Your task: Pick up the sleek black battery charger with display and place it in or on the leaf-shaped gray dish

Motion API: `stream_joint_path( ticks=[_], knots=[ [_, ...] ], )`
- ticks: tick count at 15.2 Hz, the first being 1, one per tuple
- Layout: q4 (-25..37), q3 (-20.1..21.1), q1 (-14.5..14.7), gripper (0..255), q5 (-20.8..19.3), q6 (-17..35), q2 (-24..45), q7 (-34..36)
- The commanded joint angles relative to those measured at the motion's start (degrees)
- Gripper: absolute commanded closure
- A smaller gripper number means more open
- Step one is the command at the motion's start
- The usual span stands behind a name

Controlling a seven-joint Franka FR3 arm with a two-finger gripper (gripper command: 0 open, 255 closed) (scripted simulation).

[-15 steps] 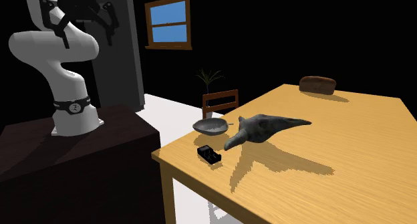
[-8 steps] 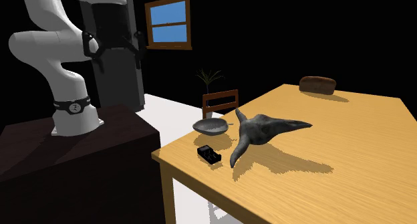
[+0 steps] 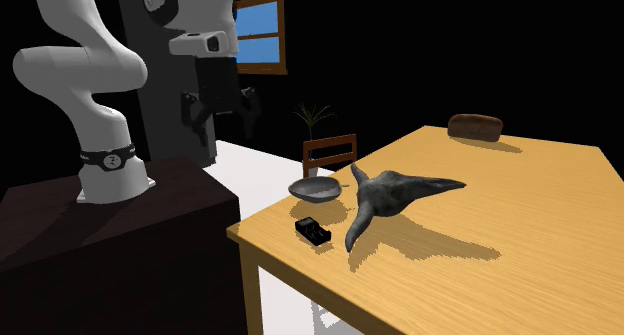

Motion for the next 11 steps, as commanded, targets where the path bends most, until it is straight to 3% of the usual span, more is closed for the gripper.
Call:
stream_joint_path(
  ticks=[1, 5, 8, 11],
  knots=[
    [1.1, 2.3, -0.1, 0, -1.1, 3.9, 4.6, 3.2],
    [4.1, 6.1, -0.6, 0, -6.5, 10.5, 14.2, 11.0],
    [7.2, 7.6, -0.3, 0, -13.5, 14.4, 21.9, 18.6],
    [11.3, 6.5, 2.0, 0, -21.6, 17.0, 29.7, 26.7]
  ],
)
